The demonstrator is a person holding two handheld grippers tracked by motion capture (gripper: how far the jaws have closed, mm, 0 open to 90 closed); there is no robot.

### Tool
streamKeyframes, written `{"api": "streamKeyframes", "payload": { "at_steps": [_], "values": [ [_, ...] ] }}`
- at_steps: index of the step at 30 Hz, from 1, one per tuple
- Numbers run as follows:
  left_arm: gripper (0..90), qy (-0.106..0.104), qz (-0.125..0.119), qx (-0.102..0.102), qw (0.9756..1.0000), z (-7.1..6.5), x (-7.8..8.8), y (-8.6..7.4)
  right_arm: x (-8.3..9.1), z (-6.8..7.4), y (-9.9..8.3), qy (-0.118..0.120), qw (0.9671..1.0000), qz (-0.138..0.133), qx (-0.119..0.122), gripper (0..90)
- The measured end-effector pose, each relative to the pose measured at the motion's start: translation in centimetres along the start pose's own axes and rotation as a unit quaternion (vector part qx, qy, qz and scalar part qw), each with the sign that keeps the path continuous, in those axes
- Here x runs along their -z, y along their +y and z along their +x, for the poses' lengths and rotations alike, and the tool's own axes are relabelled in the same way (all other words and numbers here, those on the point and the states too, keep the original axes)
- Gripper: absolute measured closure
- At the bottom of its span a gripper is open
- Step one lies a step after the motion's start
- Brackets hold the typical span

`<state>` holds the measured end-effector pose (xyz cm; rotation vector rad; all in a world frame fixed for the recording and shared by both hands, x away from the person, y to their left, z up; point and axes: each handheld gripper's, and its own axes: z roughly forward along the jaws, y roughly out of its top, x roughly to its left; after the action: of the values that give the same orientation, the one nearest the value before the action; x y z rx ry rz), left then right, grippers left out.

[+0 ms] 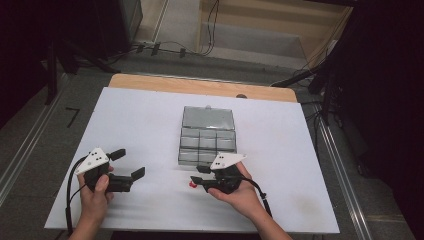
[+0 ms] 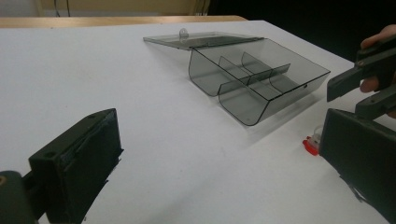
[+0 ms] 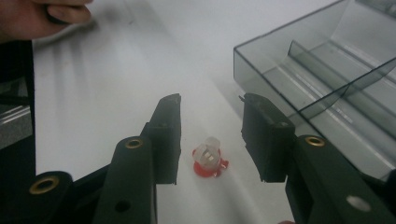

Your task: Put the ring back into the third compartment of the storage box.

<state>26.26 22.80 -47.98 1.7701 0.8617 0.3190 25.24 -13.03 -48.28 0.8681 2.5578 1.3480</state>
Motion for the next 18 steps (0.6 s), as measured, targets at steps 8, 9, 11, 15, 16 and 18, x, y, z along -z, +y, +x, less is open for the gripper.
{"api": "streamKeyframes", "payload": {
  "at_steps": [8,9,11,15,16,18],
  "values": [
    [0.0,-0.001,0.003,-0.002,1.0000,-0.1,-0.1,0.0,-1.1,0.4,-0.3,-0.001,0.9994,0.014,-0.032,58.2],
    [0.0,0.000,0.004,-0.003,1.0000,-0.1,-0.1,0.0,-1.2,0.4,-0.4,-0.002,0.9992,0.016,-0.037,59.2],
    [0.0,-0.001,0.005,-0.001,1.0000,-0.1,-0.1,0.0,-1.4,0.5,-0.6,-0.006,0.9990,0.022,-0.038,61.6],
    [0.0,-0.001,0.006,0.000,1.0000,-0.1,-0.2,0.0,-1.8,0.5,-0.8,-0.015,0.9985,0.031,-0.043,66.3],
    [0.0,-0.002,0.006,0.000,1.0000,-0.1,-0.2,0.0,-1.8,0.5,-0.9,-0.015,0.9985,0.032,-0.042,68.0],
    [0.0,-0.002,0.006,0.000,1.0000,-0.1,-0.1,0.0,-2.0,0.5,-1.0,-0.014,0.9983,0.034,-0.046,71.3]
  ]
}}
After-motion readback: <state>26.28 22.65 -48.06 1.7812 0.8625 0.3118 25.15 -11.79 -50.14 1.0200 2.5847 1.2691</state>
